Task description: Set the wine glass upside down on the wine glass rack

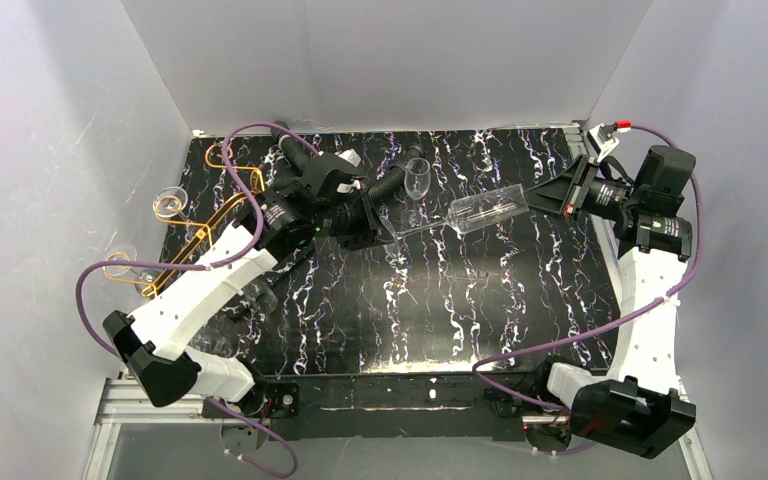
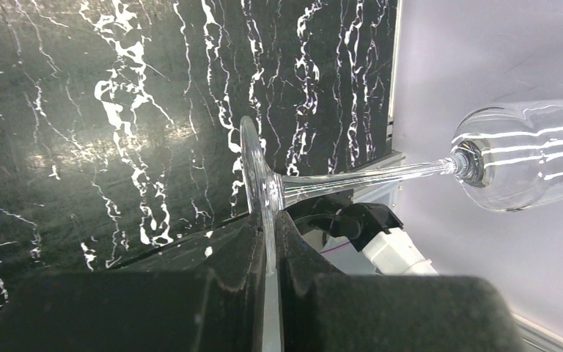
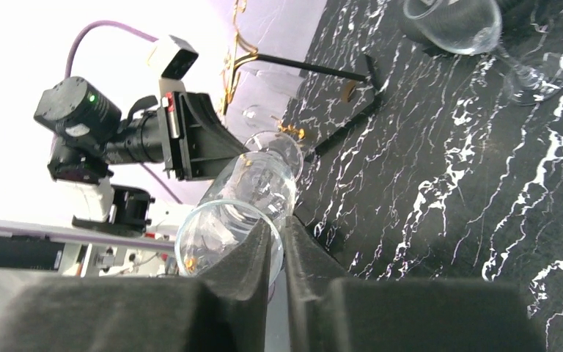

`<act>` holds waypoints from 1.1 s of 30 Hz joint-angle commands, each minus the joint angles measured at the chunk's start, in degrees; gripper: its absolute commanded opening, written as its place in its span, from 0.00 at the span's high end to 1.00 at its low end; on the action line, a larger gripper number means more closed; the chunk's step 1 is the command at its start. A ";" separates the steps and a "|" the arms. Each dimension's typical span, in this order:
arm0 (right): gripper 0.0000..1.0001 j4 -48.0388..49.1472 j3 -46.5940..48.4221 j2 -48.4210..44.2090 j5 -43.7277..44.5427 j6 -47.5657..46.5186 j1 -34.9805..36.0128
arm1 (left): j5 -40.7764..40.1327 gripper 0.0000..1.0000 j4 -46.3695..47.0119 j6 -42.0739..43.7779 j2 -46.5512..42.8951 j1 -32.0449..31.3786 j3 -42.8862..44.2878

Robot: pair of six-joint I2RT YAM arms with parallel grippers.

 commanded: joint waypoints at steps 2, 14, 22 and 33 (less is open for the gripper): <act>0.69 1.73 0.55 -1.37 -6.48 -2.66 0.25 | -3.62 1.00 -6.58 4.04 -4.21 -0.05 2.08; 0.41 -2.06 2.34 -1.15 -11.48 -10.62 0.63 | -6.78 1.00 -11.50 9.53 -6.14 0.03 4.85; 0.40 -5.21 2.75 -0.67 -11.12 -16.06 0.55 | -6.27 1.00 -18.53 17.06 -6.76 0.01 10.09; 0.40 -8.80 6.00 2.13 -9.18 -20.87 0.32 | -12.23 1.00 -33.15 36.63 -4.33 0.03 24.58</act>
